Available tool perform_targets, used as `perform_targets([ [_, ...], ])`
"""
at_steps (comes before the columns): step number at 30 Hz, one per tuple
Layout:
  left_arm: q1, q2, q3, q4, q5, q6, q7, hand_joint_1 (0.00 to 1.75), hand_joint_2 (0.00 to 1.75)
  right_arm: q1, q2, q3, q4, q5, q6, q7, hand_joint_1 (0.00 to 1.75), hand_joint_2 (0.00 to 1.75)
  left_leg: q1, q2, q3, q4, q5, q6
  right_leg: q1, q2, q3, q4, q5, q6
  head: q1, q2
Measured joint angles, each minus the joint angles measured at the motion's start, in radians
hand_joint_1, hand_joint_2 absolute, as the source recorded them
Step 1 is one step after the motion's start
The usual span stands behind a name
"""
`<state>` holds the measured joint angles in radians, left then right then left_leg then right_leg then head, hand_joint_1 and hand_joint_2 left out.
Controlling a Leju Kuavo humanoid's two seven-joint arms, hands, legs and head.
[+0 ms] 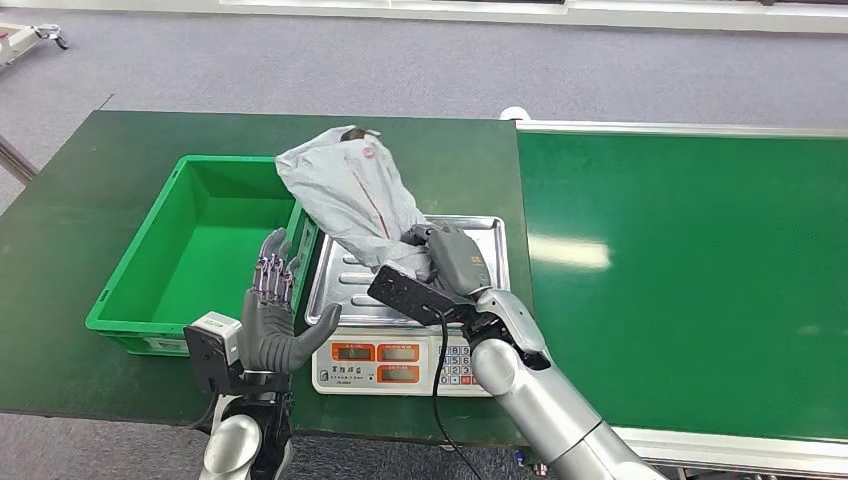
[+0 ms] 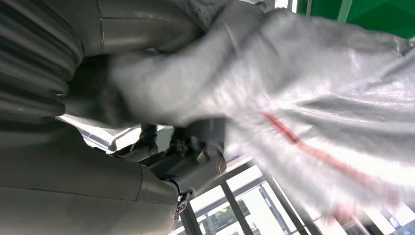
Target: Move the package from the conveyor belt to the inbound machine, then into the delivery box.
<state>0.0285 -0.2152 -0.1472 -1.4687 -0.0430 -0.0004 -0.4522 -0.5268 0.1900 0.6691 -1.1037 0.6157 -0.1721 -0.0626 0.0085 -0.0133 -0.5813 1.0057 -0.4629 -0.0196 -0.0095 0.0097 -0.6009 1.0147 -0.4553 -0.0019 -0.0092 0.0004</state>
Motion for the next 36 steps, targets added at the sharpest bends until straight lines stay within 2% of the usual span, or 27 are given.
perform_targets([
  [14, 0.000, 0.000, 0.000, 0.000, 0.000, 0.001, -0.001, 0.00, 1.75, -0.004, 0.000, 0.000, 0.020, -0.009, -0.003, -0.003, 0.00, 1.75, 0.000, 0.000, 0.000, 0.000, 0.000, 0.000, 0.000, 0.000, 0.000, 0.000, 0.000, 0.000, 0.000, 0.000],
  [16, 0.000, -0.001, 0.000, -0.001, -0.004, 0.018, -0.009, 0.00, 1.75, -0.003, 0.000, -0.012, 0.023, -0.078, 0.015, -0.043, 0.00, 1.75, 0.000, 0.000, 0.000, 0.000, 0.000, 0.000, 0.000, 0.000, 0.000, 0.000, 0.000, 0.000, 0.000, 0.000],
  [20, 0.000, -0.001, 0.000, -0.005, -0.012, 0.057, -0.028, 0.00, 1.75, 0.018, -0.005, -0.117, 0.025, -0.395, 0.125, -0.226, 0.00, 1.75, 0.000, -0.001, 0.000, 0.000, 0.000, 0.000, 0.000, -0.001, 0.000, 0.000, 0.000, 0.000, 0.000, 0.000],
  [22, 0.000, -0.001, 0.001, -0.005, -0.007, 0.060, -0.029, 0.00, 1.75, 0.031, -0.010, -0.171, 0.023, -0.488, 0.162, -0.272, 0.00, 1.75, 0.000, -0.001, 0.000, 0.000, 0.000, 0.000, 0.000, 0.000, 0.000, 0.000, 0.000, 0.000, 0.000, 0.000],
  [29, -0.002, 0.002, 0.001, -0.004, -0.007, 0.076, -0.051, 0.00, 1.75, 0.088, -0.020, -0.278, 0.013, -0.705, 0.284, -0.289, 0.00, 1.75, 0.000, -0.001, 0.000, 0.000, 0.000, 0.000, 0.000, 0.000, 0.000, 0.000, 0.000, 0.000, 0.000, 0.000],
  [36, -0.008, 0.005, 0.001, 0.000, -0.013, 0.080, -0.055, 0.00, 1.75, 0.113, -0.029, -0.302, 0.005, -0.730, 0.302, -0.292, 0.00, 1.75, 0.000, 0.000, 0.000, 0.000, 0.000, 0.000, 0.000, 0.000, -0.001, 0.000, 0.000, 0.000, 0.000, 0.000],
])
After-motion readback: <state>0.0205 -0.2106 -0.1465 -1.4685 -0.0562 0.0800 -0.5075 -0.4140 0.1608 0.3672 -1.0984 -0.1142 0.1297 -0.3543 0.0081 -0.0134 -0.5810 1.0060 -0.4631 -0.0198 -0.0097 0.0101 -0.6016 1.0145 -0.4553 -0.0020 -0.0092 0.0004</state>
